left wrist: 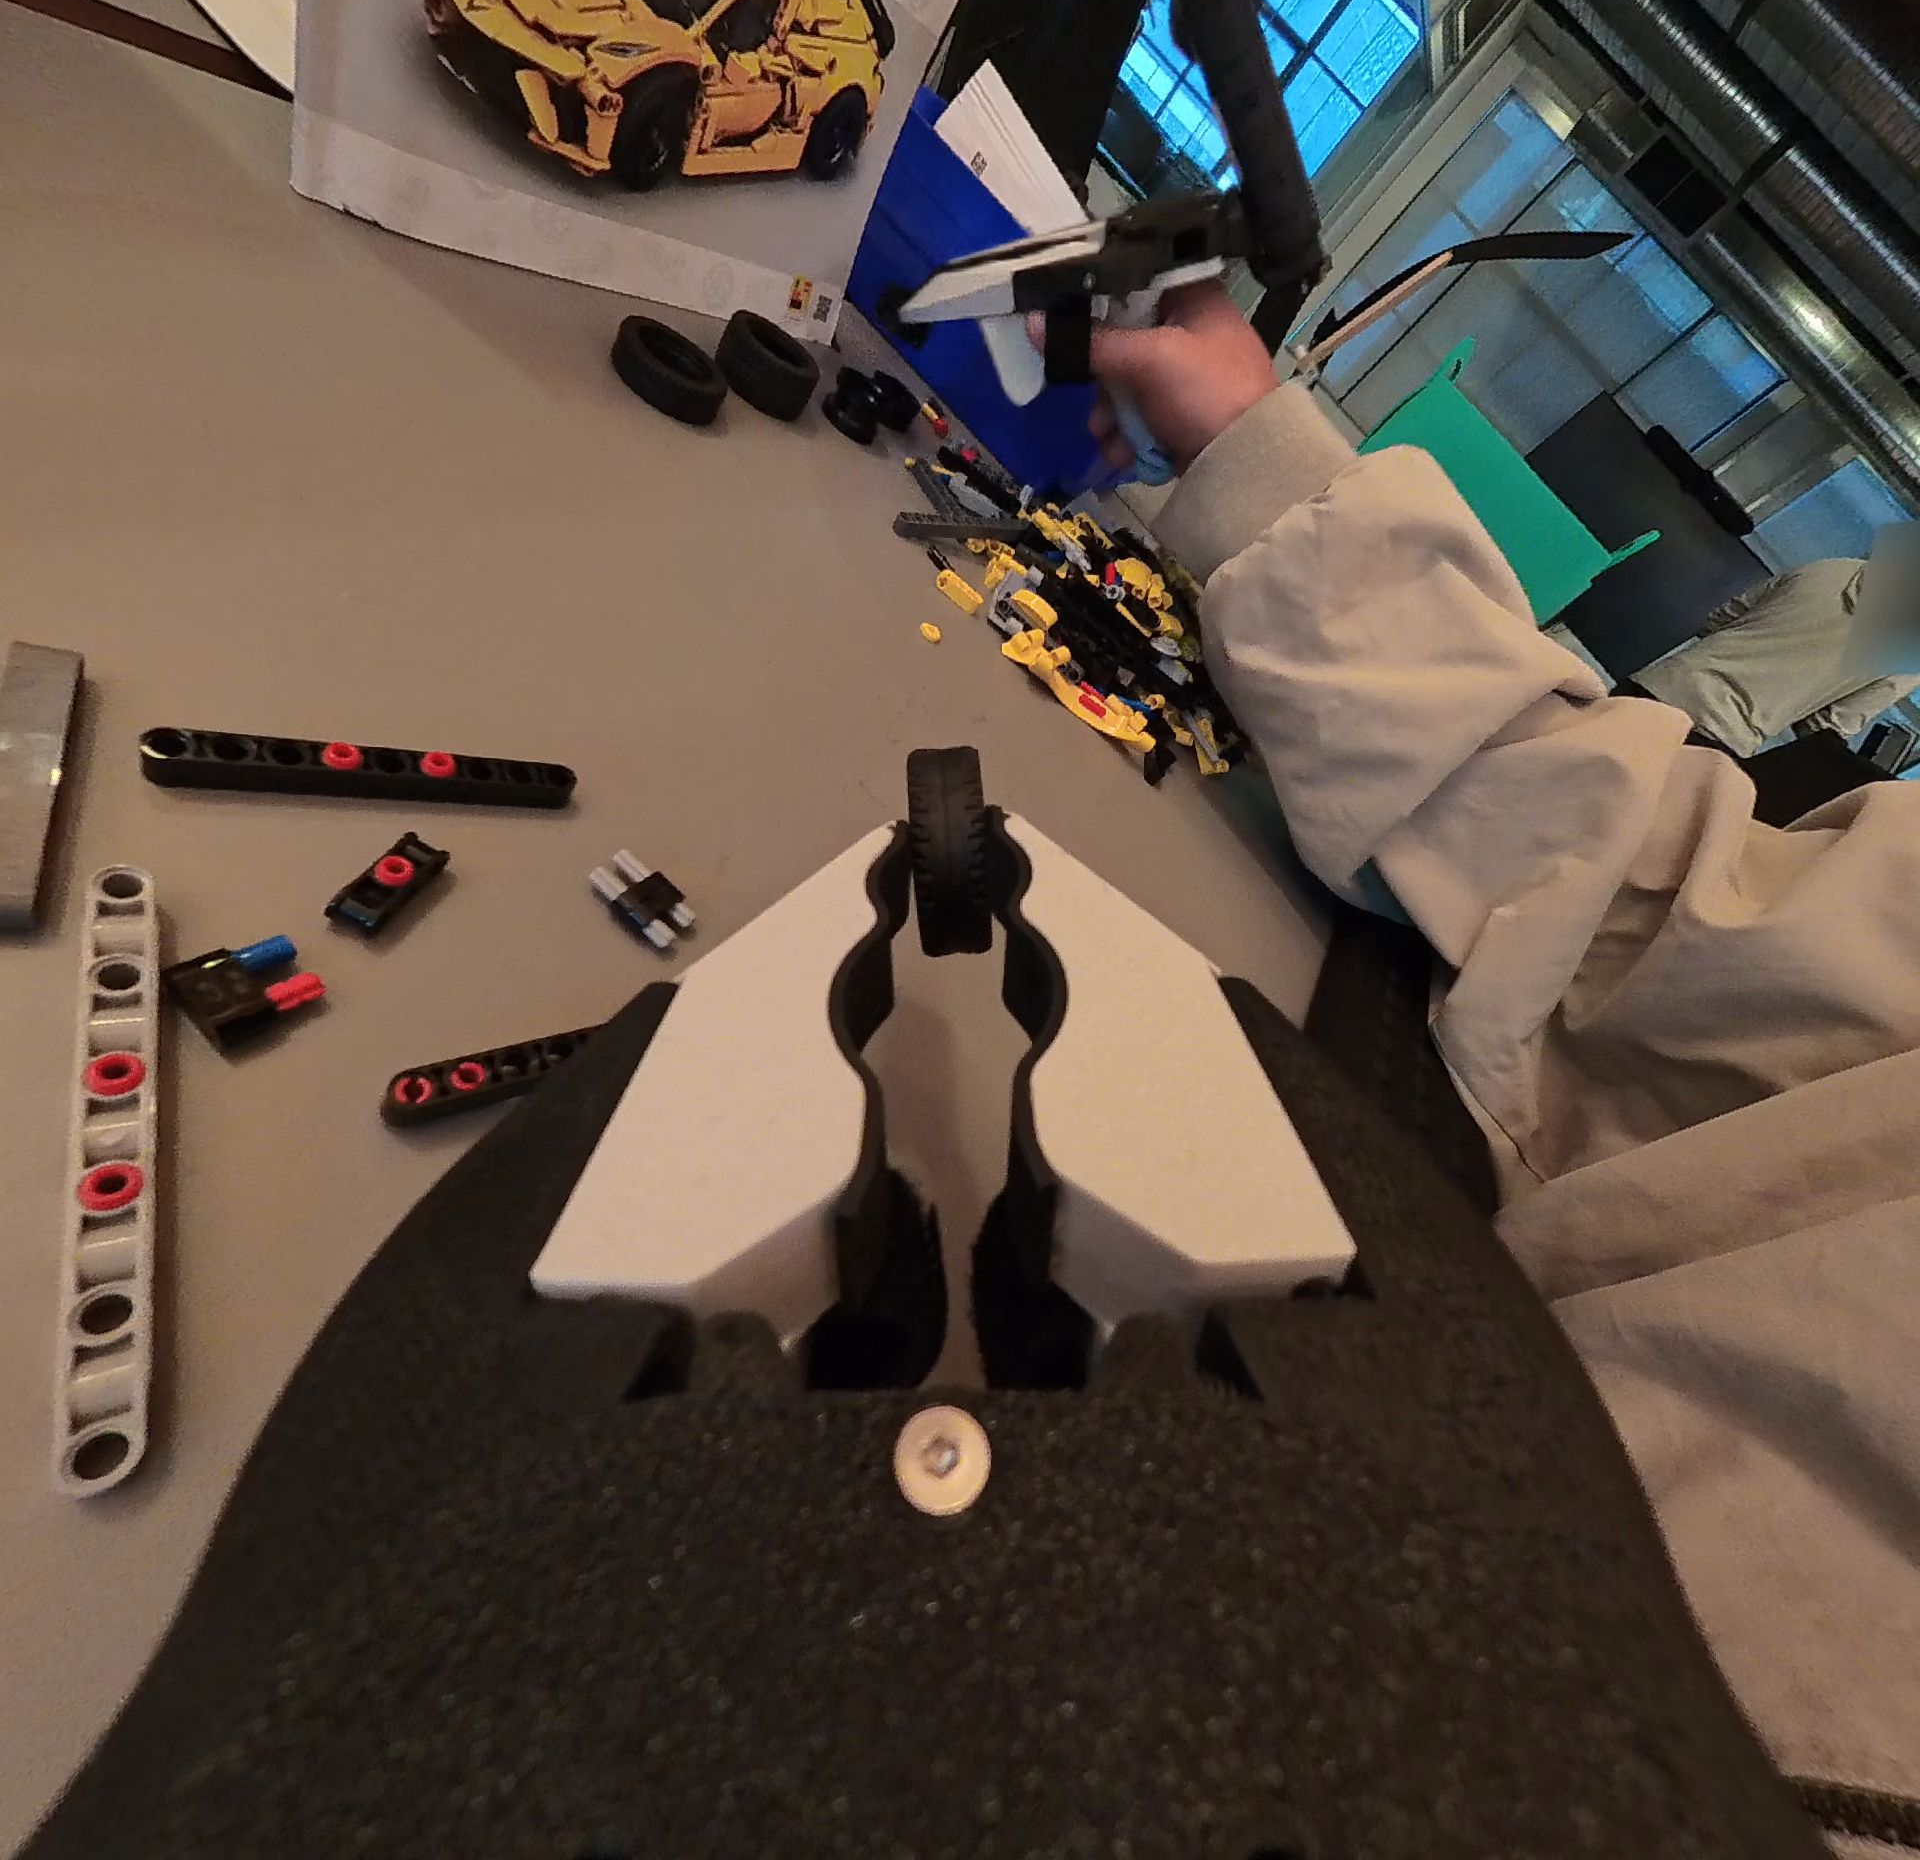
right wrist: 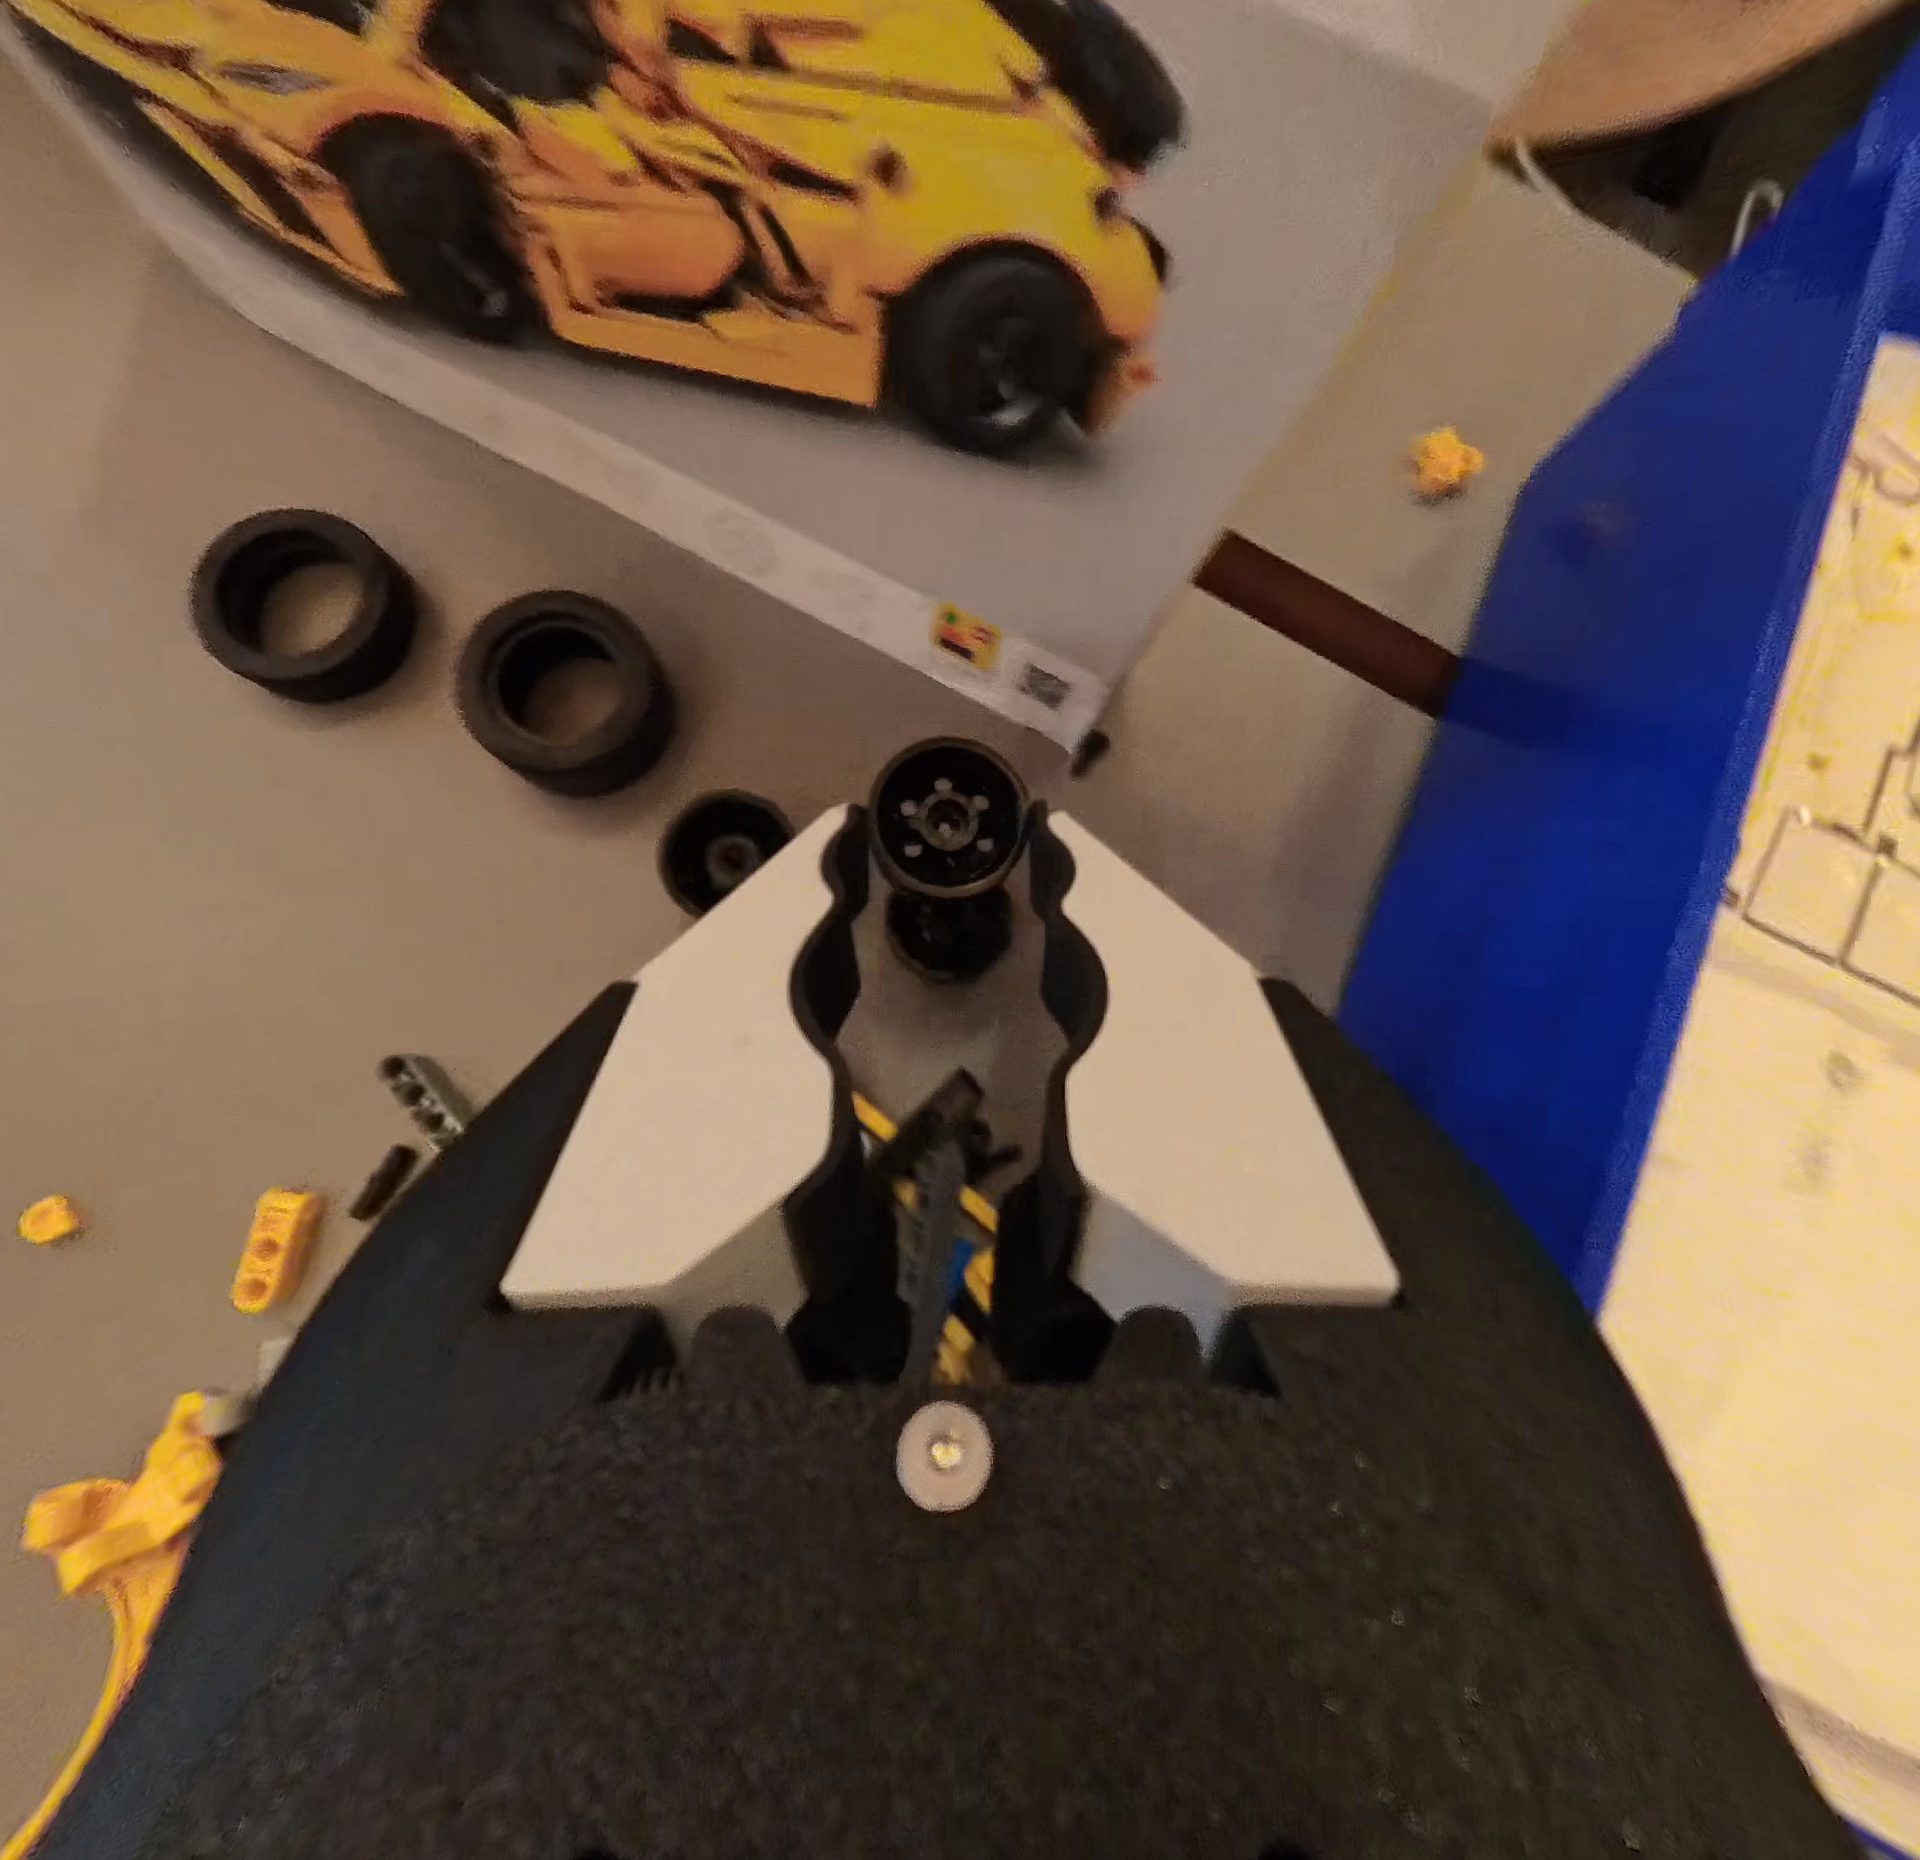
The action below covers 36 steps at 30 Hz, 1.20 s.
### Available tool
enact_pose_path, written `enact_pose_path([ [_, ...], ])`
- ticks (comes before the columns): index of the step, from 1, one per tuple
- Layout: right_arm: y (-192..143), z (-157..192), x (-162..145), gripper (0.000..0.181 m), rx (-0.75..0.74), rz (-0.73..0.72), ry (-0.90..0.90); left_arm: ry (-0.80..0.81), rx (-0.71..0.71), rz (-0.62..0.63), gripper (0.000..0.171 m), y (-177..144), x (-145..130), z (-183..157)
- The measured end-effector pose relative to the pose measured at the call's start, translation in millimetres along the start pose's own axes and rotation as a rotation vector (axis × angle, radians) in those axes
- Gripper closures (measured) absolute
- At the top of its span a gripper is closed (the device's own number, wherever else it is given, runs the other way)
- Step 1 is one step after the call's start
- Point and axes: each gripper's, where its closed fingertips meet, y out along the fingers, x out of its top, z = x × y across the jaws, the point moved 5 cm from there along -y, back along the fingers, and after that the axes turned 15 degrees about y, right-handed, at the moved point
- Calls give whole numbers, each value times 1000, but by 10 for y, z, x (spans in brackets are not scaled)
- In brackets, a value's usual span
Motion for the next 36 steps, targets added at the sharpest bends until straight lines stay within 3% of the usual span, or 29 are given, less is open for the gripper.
enact_pose_path([
  [4, 58, -87, -147, 151, 10, 88, 36, 3, -4, 4, 157, 6, -5, -9],
  [19, 109, -96, -232, 145, 25, 92, 52, 2, -2, 4, 157, 6, -7, -3],
  [24, -133, 13, -143, 137, -20, 66, -1, -17, -4, -8, 158, -5, 2, 13],
  [27, -409, 689, -40, 130, 141, -46, -173, -51, -17, -22, 158, -12, 12, 27],
  [28, -508, 1083, -70, 121, 285, -89, -244, -64, -23, -26, 157, -11, 13, 28],
  [30, -772, 1983, -298, 86, 672, -152, -348, -84, -31, -26, 157, -10, 8, 31],
  [32, -983, 2633, -615, 99, 899, -192, -418, -74, -8, -8, 157, -8, -13, 51],
  [33, -1022, 2859, -796, 102, 945, -199, -477, -64, -1, -7, 157, -10, -12, 52],
  [36, -952, 3201, -1090, 102, 809, -291, -574, -65, -4, -14, 157, -13, -4, 42],
])
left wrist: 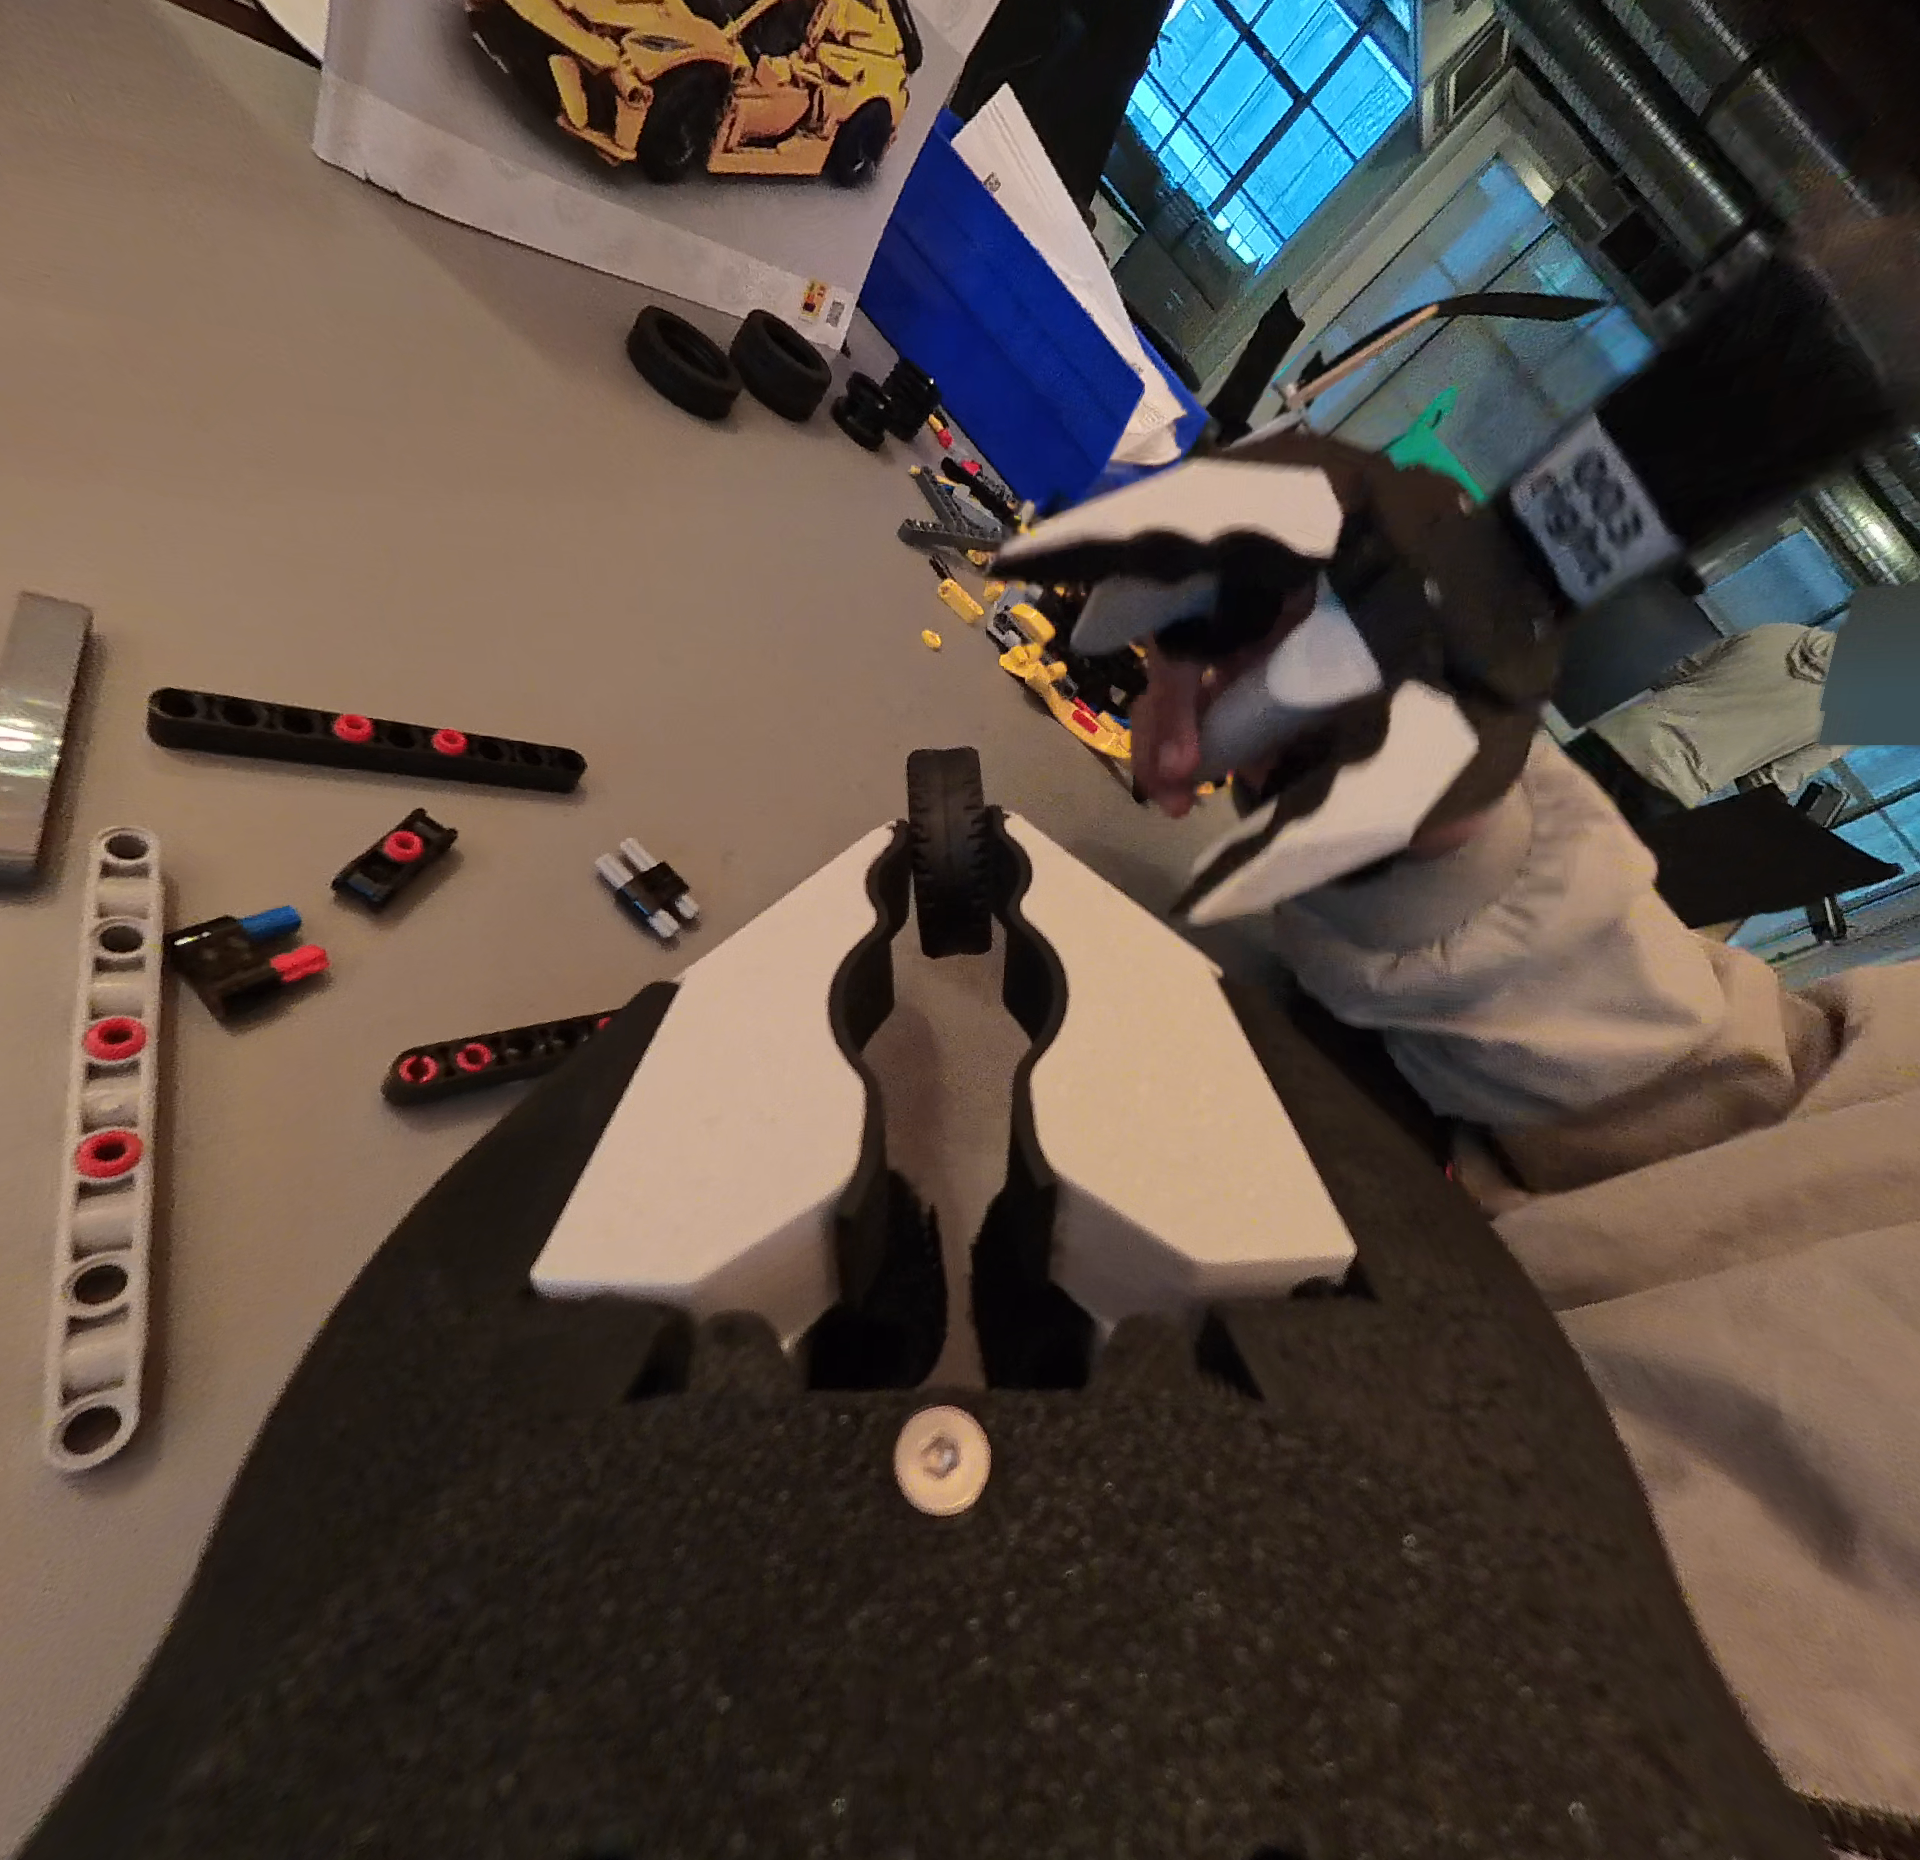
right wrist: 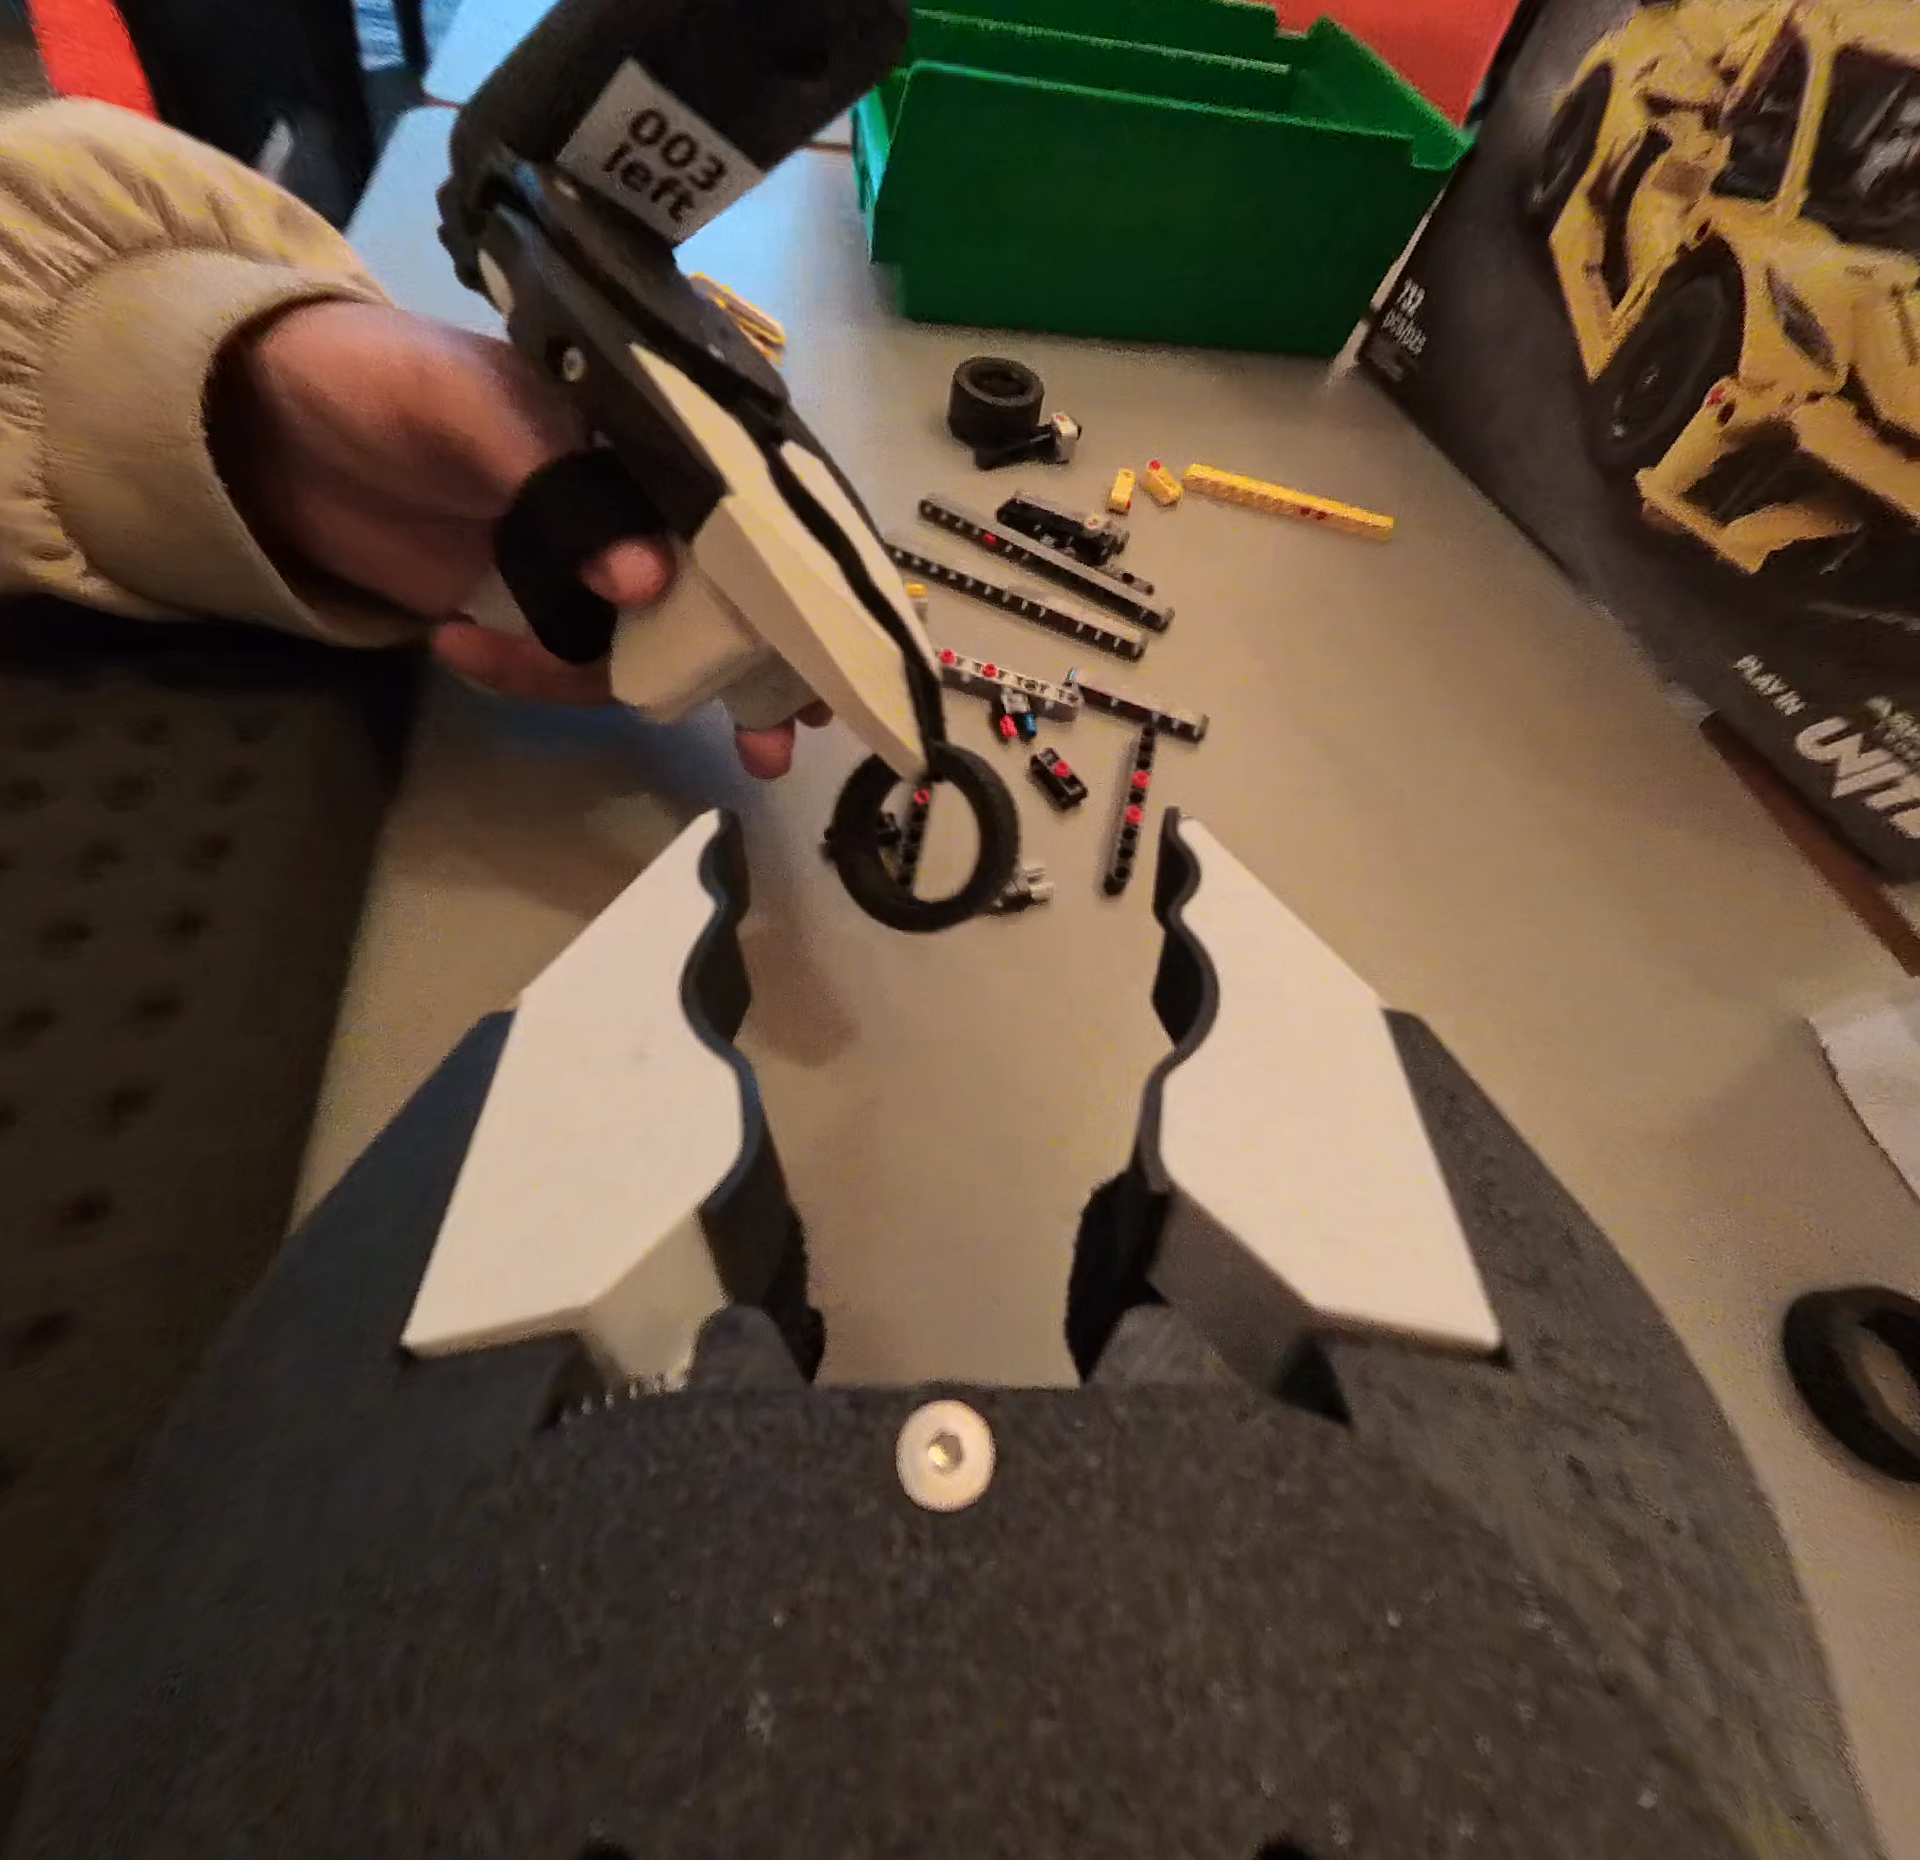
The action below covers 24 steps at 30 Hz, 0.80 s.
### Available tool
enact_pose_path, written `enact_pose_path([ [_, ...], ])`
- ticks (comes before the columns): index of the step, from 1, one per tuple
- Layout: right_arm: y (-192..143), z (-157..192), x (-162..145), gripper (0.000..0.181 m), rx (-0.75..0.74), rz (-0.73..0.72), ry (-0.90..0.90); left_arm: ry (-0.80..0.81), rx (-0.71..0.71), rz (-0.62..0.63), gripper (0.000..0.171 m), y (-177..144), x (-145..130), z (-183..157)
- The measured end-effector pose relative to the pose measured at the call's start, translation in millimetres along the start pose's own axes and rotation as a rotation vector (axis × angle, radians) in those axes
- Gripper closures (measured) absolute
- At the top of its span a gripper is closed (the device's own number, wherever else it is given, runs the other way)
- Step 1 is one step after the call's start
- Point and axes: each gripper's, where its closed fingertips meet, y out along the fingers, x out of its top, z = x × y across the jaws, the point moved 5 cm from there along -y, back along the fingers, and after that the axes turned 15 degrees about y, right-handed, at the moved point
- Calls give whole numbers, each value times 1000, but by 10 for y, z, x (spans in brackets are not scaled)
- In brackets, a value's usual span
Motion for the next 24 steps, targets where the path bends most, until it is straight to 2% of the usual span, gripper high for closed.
enact_pose_path([
  [2, 104, 97, -26, 107, -78, -15, -52, -14, -8, -6, 157, -2, 3, -2],
  [5, 178, 89, -110, 115, -173, 49, -124, -24, -17, -13, 157, -4, 8, -11],
  [7, 174, 76, -147, 146, -178, 99, -138, -20, -16, -8, 157, -1, 3, -12],
  [8, 161, 50, -149, 153, -180, 114, -146, -11, -14, -4, 157, 2, 0, -15],
  [9, 120, -9, -153, 172, -202, 143, -164, 3, 0, -6, 157, 3, 4, -10],
  [10, 73, -94, -135, 175, -233, 145, -172, 19, 29, -15, 151, -3, 17, 11],
  [11, 22, -202, -119, 175, -253, 154, -186, 40, 58, -24, 143, -18, 32, 35],
  [13, -80, -459, -87, 175, -291, 169, -139, 56, 69, -38, 151, -43, 60, 43],
  [16, -219, -842, -158, 176, -368, 306, -16, 35, 63, -39, 151, -40, 49, 58],
  [17, -300, -1005, -137, 181, -464, 326, 4, 26, 48, -45, 151, -42, 56, 48],
  [20, -506, -1521, -118, 181, -703, 263, 7, -3, 16, -53, 153, -34, 56, 24],
  [21, -541, -1677, -178, 181, -738, 311, 39, -11, 10, -45, 153, -27, 45, 21],
  [22, -518, -1754, -243, 181, -704, 367, 99, -17, 4, -39, 154, -21, 38, 18],
  [23, -441, -1736, -288, 176, -601, 399, 173, -21, -4, -37, 154, -18, 34, 12],
  [24, -341, -1657, -288, 154, -485, 393, 251, -23, -7, -38, 155, -20, 34, 11],
])
